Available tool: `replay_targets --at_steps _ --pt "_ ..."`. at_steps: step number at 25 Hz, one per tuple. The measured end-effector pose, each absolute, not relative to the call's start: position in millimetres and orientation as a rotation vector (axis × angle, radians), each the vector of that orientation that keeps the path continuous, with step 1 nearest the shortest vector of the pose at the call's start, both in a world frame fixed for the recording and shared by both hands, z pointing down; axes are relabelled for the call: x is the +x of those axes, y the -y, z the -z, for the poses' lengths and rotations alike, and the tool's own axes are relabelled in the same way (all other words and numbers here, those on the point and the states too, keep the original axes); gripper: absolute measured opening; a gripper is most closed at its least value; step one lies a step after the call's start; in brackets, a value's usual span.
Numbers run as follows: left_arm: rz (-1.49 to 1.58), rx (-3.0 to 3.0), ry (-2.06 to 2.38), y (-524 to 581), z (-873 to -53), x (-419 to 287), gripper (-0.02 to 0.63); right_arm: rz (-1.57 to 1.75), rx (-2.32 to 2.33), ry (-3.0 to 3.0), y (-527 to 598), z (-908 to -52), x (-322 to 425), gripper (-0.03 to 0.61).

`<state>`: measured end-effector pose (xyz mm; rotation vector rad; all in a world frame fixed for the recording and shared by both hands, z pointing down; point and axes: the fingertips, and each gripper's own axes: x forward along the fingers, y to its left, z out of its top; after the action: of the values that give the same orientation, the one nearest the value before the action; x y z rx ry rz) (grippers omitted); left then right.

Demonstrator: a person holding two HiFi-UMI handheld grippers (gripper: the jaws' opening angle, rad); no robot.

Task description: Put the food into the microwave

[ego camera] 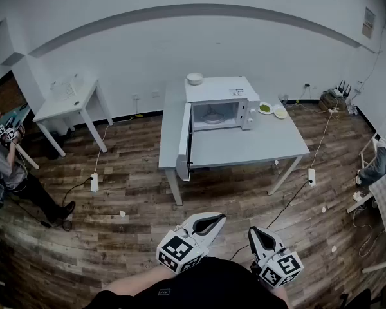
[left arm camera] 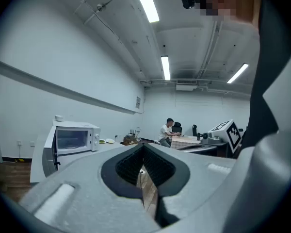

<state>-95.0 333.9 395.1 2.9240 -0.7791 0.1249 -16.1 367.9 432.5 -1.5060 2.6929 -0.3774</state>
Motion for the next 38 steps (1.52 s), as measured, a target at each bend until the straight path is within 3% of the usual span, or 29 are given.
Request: replay_targets --at_steps 16,27,38 --pt "-0.156 2.901 0.81 -353 -402 -62 0.008 0.349 -1.367 -2.759 -399 -435 -3 0.014" --pt "-0.166 2.877 0.86 -389 -410 -3 0.008 0.419 -1.349 -2.664 -446 -452 66 0.017" --pt "-0.173 2.865 0.886 -352 -414 21 0.008 0.43 -1.304 -2.704 -411 -459 88 0.017"
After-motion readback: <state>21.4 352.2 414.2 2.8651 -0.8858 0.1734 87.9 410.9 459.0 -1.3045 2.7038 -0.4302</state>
